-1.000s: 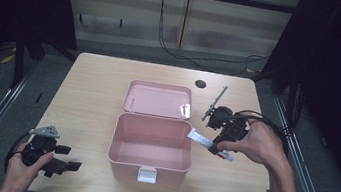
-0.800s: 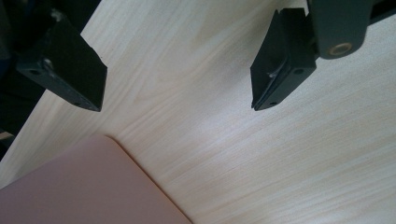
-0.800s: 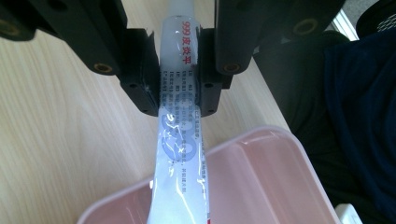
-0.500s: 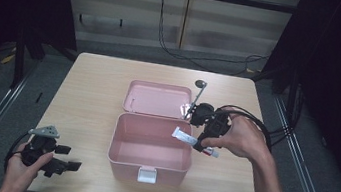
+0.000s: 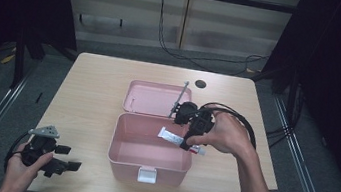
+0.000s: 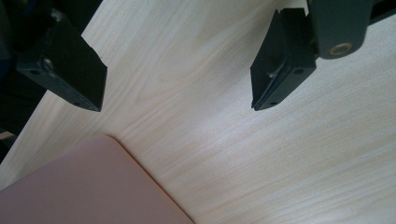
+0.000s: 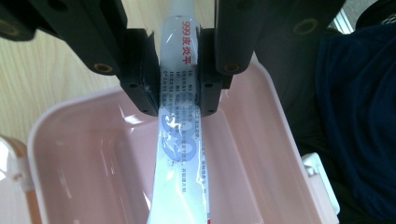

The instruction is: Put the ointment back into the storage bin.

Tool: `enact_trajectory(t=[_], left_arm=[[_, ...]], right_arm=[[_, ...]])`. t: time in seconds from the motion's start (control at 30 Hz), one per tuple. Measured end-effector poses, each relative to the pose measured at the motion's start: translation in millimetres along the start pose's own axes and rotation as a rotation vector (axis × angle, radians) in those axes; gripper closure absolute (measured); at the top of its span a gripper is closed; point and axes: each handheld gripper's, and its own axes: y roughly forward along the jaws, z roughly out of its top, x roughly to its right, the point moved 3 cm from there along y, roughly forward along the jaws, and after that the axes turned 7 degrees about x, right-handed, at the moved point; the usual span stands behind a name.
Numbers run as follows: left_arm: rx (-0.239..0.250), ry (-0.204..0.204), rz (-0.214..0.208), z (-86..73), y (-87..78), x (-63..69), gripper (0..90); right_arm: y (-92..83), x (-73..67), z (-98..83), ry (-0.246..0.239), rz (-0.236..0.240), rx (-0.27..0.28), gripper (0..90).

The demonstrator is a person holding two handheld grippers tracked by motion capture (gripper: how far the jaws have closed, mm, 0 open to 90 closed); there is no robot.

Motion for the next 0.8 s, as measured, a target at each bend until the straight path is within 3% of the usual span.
enact_trajectory(t=[0.8], left_arm=[[-0.001, 0.001, -0.001, 0.0, 0.0, 0.1, 18.6]], right_arm=[[39.7, -16.6, 49.5, -0.117, 0.070, -0.046, 71.6]])
